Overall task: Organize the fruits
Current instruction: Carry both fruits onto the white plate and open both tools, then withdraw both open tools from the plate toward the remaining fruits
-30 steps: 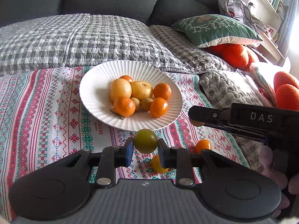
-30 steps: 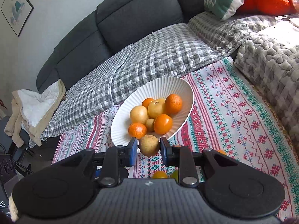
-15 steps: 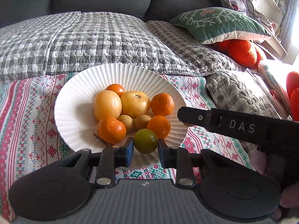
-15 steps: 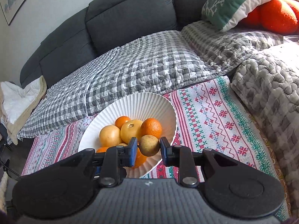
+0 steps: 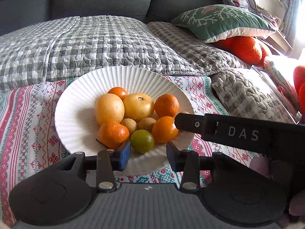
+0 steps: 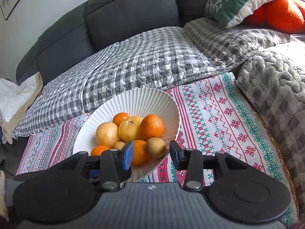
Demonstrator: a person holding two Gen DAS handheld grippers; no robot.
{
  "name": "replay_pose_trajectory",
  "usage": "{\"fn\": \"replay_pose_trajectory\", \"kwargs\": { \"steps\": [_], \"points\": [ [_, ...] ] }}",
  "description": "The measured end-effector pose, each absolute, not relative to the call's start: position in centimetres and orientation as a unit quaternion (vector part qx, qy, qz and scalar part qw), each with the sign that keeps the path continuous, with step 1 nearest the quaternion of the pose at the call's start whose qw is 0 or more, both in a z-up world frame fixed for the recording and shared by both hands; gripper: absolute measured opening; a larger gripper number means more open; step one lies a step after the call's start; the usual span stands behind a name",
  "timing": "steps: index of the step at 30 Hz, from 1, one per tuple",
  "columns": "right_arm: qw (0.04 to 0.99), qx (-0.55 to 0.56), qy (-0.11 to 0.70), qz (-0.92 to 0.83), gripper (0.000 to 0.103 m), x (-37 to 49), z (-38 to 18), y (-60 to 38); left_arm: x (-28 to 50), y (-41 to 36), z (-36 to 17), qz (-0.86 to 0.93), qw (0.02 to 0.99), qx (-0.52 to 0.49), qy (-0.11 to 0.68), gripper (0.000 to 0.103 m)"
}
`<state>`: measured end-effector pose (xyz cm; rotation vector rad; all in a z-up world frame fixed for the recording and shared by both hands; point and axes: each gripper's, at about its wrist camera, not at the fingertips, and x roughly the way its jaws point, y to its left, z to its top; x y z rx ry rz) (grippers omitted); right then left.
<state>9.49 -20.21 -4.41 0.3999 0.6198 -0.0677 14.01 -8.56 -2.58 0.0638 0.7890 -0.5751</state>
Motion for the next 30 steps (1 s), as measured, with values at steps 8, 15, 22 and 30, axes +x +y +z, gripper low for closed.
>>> {"fn": "replay_pose_trajectory", "kwargs": {
  "steps": [8, 15, 22, 30],
  "points": [
    [0.933, 0.196, 0.297, -0.050, 0.067, 8.0, -3.0, -20.0, 12.1, -8.4, -1.5, -0.284, 0.884, 0.041, 0.369, 0.062],
    [0.933, 0.200, 0.292, -0.064, 0.078, 6.2, -1.4, -19.7, 9.4, -7.0, -0.5, -0.281, 0.884, 0.038, 0.371, 0.077],
    [0.938, 0.152, 0.302, -0.076, 0.087, 3.7, -0.7, -18.6, 6.7, -5.0, 0.2, -0.247, 0.891, 0.062, 0.376, 0.085],
    [0.933, 0.123, 0.328, -0.086, 0.091, 1.6, -1.1, -17.9, 5.5, -2.3, 0.1, -0.219, 0.895, 0.022, 0.388, 0.094]
  ]
}}
